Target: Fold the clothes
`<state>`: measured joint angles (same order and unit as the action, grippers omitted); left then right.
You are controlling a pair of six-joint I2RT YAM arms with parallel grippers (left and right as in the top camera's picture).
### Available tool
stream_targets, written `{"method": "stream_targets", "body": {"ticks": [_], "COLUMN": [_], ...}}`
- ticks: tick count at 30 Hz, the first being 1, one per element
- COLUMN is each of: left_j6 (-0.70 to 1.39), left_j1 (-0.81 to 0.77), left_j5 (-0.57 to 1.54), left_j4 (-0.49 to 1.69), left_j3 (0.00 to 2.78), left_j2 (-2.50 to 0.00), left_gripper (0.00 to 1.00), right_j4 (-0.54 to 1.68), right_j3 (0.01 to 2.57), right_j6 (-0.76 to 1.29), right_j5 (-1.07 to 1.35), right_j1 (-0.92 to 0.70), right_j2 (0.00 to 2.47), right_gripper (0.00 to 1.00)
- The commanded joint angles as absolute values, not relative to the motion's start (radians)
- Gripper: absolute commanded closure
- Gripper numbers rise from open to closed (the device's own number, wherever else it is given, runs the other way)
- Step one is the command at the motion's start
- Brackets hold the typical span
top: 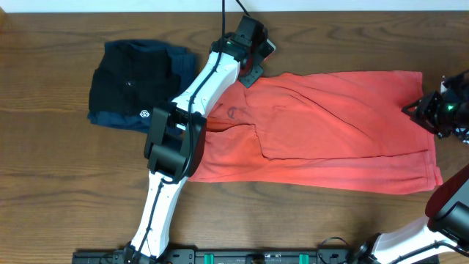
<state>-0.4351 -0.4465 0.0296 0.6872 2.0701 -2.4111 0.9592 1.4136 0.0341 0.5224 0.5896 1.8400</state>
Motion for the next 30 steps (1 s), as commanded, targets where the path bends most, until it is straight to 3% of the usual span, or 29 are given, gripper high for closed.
{"method": "stream_targets", "body": {"ticks": [1,8,17,23,30], "left_j6": [-0.435,-0.379,-0.223,-0.170,-0.170], "left_j1": [-0.445,-0.445,-0.445,-0.445,-0.445], "left_j5": [-0.016,-0.015,-0.008,0.091,0.135], "left_j4": [0.686,0.770,1.031,1.149,1.146], "left_j3": [2.088,2.088,2.087,2.034,1.966], "left_j2": [-2.326,-2.185,-2.090,-2.092,-2.092], "left_gripper": [0.94,0.94,0.94,0.84,0.83], "right_j4": [0.957,0.957,0.957,0.953,0.879], "right_j3": [1.411,1.411,1.411,1.411,1.411], "right_j6": [0.040,0.040,0.040,0.040,0.047], "right_j5": [0.527,0.527,0.527,0.527,0.526], "right_j1": [0.582,0.581,0.582,0.582,0.582], "right_j2": [1.844,1.844,1.844,1.844,1.844], "right_gripper": [0.66,0.66,0.66,0.66,0.62]}}
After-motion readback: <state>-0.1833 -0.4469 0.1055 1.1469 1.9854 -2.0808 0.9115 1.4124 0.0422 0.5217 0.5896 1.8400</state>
